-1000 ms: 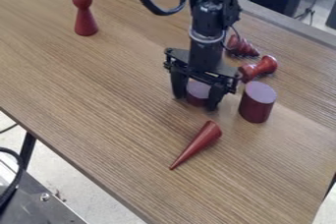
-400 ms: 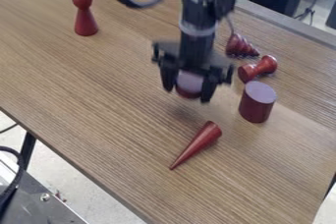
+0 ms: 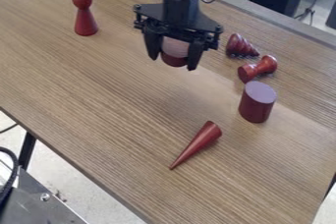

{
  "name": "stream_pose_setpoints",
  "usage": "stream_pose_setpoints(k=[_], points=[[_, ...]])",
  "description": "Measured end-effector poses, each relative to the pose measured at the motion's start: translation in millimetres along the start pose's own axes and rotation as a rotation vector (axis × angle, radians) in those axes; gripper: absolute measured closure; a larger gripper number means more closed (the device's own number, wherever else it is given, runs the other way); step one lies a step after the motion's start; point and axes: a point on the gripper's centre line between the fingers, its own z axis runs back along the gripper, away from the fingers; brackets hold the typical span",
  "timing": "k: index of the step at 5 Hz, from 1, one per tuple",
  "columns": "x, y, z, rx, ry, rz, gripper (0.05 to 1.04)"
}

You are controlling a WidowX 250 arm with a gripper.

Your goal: Put the circle block in the middle of table

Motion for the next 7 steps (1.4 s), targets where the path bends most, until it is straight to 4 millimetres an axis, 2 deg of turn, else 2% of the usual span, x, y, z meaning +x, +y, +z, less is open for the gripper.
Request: stream_pose_setpoints(k=[2, 4, 7], points=[[21.6, 47.1, -10.9, 0.009, -0.01, 0.076, 0.314], [32.2, 84.8, -32.4, -0.038, 0.014, 0.227, 0.314], [45.8, 117.5, -49.6, 0.023, 0.021, 0.315, 0.314]])
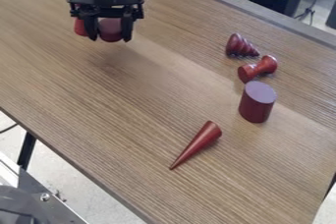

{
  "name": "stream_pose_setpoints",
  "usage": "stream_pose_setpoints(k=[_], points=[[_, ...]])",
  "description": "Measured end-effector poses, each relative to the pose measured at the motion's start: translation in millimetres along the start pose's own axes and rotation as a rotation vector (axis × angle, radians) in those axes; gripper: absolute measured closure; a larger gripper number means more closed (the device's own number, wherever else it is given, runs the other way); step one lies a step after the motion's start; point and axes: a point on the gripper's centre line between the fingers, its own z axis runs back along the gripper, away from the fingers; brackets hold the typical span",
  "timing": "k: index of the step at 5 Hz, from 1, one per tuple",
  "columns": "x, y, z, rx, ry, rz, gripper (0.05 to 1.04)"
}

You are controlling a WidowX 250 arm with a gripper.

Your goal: Put the circle block in the middle of table

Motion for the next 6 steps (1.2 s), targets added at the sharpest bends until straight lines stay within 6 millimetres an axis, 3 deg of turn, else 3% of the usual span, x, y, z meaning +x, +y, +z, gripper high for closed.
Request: stream_pose_setpoints(k=[2, 4, 5, 6], points=[[-1.9, 9.4, -22.1, 0.005, 0.041, 0.091, 0.314], [-9.8, 12.7, -27.5, -0.026, 0.061, 0.139, 0.314], [-10.6, 12.8, -28.0, -0.025, 0.063, 0.147, 0.264], [-13.7, 10.5, -25.6, 0.014, 0.082, 0.076, 0.082]])
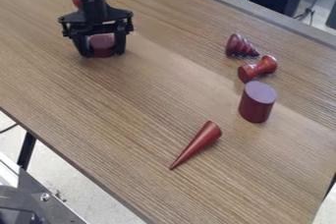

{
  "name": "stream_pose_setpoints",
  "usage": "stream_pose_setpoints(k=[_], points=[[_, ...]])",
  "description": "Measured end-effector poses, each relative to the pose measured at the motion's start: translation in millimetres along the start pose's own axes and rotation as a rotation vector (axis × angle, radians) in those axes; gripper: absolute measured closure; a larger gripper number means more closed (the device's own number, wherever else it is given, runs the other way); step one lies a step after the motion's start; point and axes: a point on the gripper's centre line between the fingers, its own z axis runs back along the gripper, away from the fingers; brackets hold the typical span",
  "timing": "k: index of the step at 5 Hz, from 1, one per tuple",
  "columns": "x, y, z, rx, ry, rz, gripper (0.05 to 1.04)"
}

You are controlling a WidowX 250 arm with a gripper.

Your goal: Put the circle block in the middle of table

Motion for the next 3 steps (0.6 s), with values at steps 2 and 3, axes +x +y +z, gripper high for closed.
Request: stream_pose_setpoints(k=[2, 3], points=[[8.4, -55.5, 93.3, 0.054, -0.216, -0.273, 0.084], [-5.6, -77.5, 127.5, 0.046, -0.252, -0.368, 0.084]])
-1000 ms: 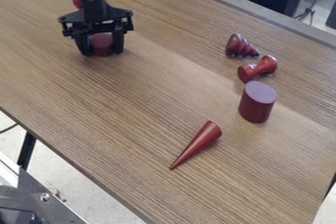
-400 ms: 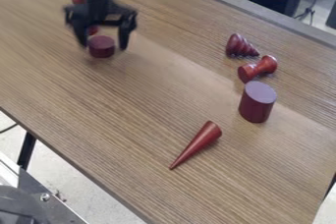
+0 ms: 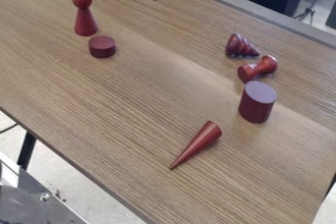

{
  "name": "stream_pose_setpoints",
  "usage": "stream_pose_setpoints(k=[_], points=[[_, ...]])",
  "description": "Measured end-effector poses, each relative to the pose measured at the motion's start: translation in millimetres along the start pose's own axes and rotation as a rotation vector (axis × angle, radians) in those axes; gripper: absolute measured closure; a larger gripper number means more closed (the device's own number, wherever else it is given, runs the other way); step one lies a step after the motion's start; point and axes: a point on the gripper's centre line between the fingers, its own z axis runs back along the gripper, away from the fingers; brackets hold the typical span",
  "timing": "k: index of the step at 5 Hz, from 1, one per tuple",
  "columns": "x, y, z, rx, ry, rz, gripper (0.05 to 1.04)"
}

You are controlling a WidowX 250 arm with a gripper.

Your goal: Put the circle block in the middle of table

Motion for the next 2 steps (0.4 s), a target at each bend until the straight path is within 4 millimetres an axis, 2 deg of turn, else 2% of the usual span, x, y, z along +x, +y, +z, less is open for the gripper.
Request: stream_pose_setpoints(k=[1, 2], points=[[-6.3, -14.4, 9.4, -0.077, 0.029, -0.064, 0.084], [-10.2, -19.1, 2.8, -0.126, 0.066, -0.068, 0.084]])
